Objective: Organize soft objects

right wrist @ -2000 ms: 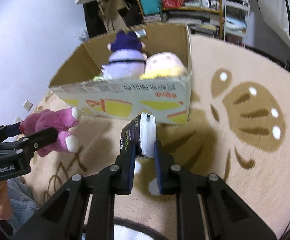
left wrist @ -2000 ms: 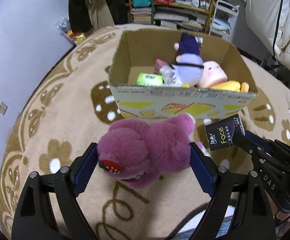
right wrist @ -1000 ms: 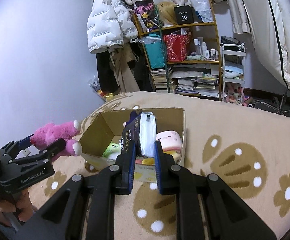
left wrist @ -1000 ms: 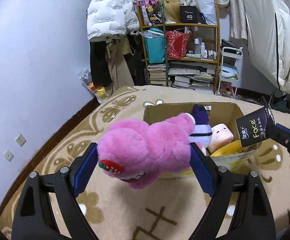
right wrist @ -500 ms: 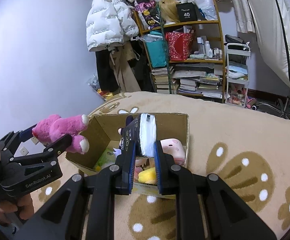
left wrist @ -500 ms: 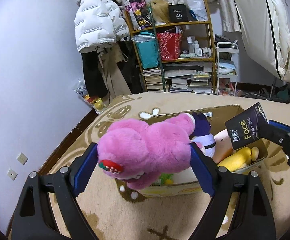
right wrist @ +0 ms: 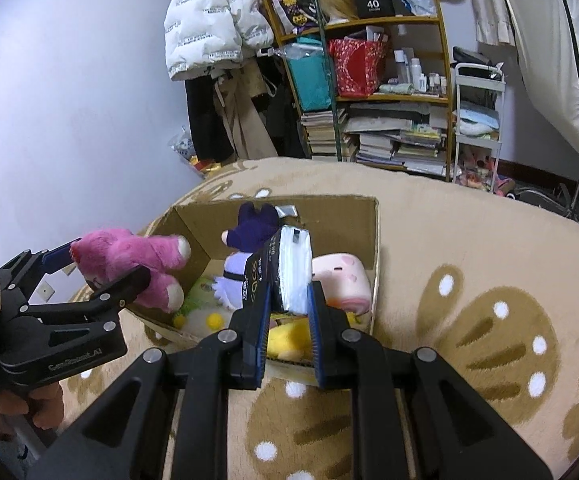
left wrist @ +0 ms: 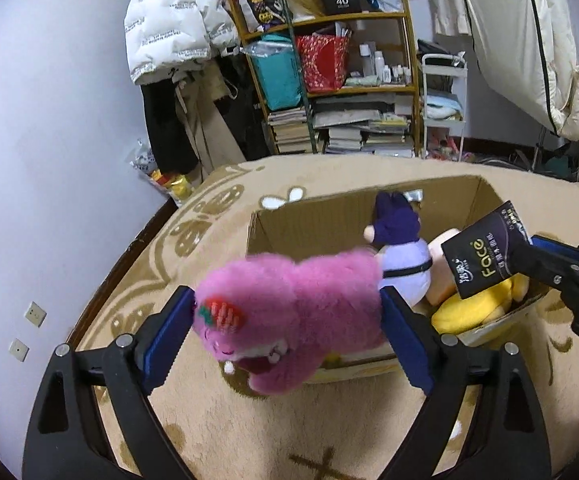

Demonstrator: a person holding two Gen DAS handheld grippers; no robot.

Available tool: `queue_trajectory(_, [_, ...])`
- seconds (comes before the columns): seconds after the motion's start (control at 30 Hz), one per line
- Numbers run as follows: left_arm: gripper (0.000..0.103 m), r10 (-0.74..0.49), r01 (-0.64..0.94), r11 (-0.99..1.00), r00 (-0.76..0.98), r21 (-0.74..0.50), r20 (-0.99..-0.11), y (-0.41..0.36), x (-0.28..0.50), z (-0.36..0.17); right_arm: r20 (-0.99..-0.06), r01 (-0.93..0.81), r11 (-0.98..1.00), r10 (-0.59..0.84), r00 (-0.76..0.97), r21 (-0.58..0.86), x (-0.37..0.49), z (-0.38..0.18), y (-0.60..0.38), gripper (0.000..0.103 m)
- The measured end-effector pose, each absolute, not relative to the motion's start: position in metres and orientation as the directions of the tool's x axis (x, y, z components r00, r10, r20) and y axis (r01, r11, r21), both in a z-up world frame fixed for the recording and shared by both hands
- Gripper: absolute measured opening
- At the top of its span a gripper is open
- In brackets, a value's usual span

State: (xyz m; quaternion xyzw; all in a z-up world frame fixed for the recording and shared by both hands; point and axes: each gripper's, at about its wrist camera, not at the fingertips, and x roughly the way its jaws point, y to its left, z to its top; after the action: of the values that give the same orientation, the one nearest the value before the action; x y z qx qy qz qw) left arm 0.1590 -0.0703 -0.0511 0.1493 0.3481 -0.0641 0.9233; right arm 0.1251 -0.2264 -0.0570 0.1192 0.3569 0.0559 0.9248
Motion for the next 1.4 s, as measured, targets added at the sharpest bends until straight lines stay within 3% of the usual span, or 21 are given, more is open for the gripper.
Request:
queue_trajectory(0.2, [0.098,0.018,0.185,0.951,0.767,0.248,-0.641,-0.068,0.156,-0.049,-0.654,-0.009,0.961,0.193,0.732,0.275,0.122,-0.060,-0.229,0.021])
queue_trajectory(0.5, [0.098,0.022,0.142,0.967,0.781,0.213,-0.624,-0.051,0.131,-0.037,-0.622,-0.010,0.960,0.190,0.760,0.281,0.105,-0.048,-0.234,0.023])
queue_trajectory(0.7, [0.099,0.015,0.112,0.978,0.806,0.177,-0.591,-0.037,0.105,-0.014,-0.583,-0.014,0.961,0.180,0.792,0.277,0.088,-0.030,-0.235,0.047])
queue_trajectory(0.77, [0.099,0.014,0.099,0.981,0.819,0.166,-0.573,-0.032,0.096,-0.004,-0.572,-0.012,0.963,0.171,0.802,0.271,0.082,-0.024,-0.235,0.061])
queue_trajectory(1.07, [0.102,-0.002,0.082,0.988,0.854,0.131,-0.520,-0.015,0.057,0.025,-0.517,-0.012,0.966,0.147,0.843,0.257,0.051,0.002,-0.231,0.101])
queue_trajectory(1.4, [0.102,-0.004,0.086,0.985,0.884,0.153,-0.468,-0.011,0.018,0.042,-0.472,-0.005,0.974,0.114,0.874,0.225,0.023,0.022,-0.227,0.103])
